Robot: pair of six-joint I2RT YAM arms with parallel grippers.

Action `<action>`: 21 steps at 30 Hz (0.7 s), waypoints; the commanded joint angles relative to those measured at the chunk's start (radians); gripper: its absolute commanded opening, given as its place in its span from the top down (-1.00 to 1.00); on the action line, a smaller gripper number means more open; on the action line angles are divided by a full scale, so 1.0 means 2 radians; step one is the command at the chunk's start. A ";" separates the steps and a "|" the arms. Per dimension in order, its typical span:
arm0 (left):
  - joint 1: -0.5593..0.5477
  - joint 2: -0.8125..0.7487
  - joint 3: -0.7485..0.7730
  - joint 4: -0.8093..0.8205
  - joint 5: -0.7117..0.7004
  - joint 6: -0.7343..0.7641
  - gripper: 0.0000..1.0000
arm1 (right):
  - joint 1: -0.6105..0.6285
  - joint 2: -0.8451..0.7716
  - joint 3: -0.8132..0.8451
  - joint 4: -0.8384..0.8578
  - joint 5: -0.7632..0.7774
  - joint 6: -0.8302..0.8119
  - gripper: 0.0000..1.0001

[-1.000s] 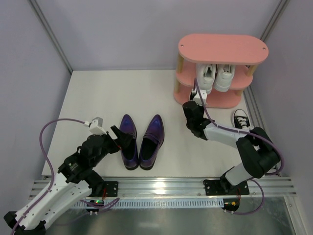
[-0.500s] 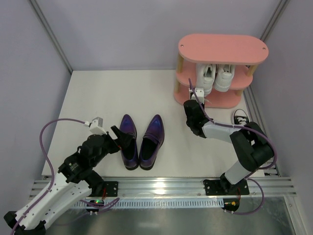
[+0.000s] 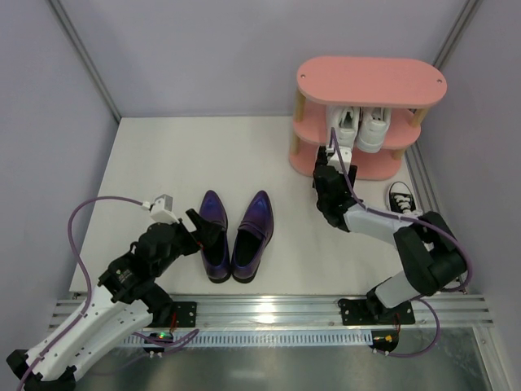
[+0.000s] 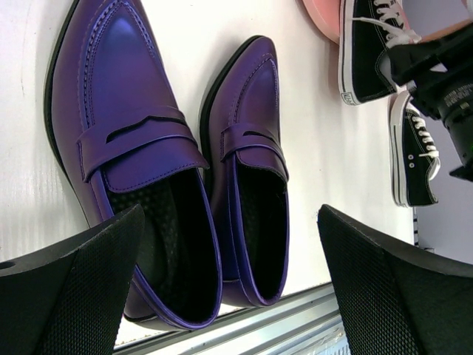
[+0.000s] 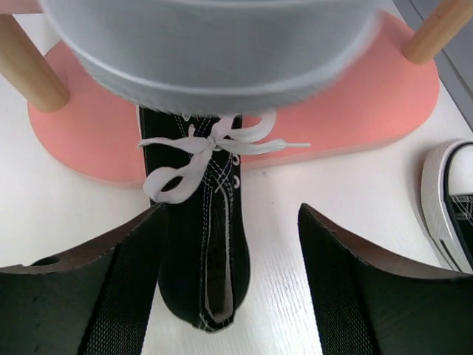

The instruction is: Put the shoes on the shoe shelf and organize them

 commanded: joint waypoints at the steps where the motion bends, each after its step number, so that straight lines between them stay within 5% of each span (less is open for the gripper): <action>1: -0.001 0.003 -0.001 0.015 -0.003 0.002 -0.96 | 0.011 -0.073 -0.033 -0.004 0.010 0.062 -0.45; 5: -0.001 0.004 -0.004 0.019 0.000 0.002 -0.96 | 0.028 -0.152 -0.076 -0.043 0.015 0.114 -0.33; 7: -0.002 0.005 -0.006 0.024 0.000 0.002 -0.97 | 0.028 -0.191 -0.093 -0.071 -0.004 0.157 0.01; 10: -0.002 0.006 -0.010 0.028 0.002 -0.001 -0.96 | 0.028 -0.220 -0.109 -0.129 -0.022 0.229 0.92; 15: -0.002 0.005 -0.013 0.031 0.004 -0.002 -0.96 | 0.010 -0.245 -0.130 -0.165 -0.094 0.292 0.92; 21: -0.002 -0.003 -0.015 0.028 0.002 -0.004 -0.95 | -0.017 -0.181 -0.129 -0.146 -0.205 0.330 0.92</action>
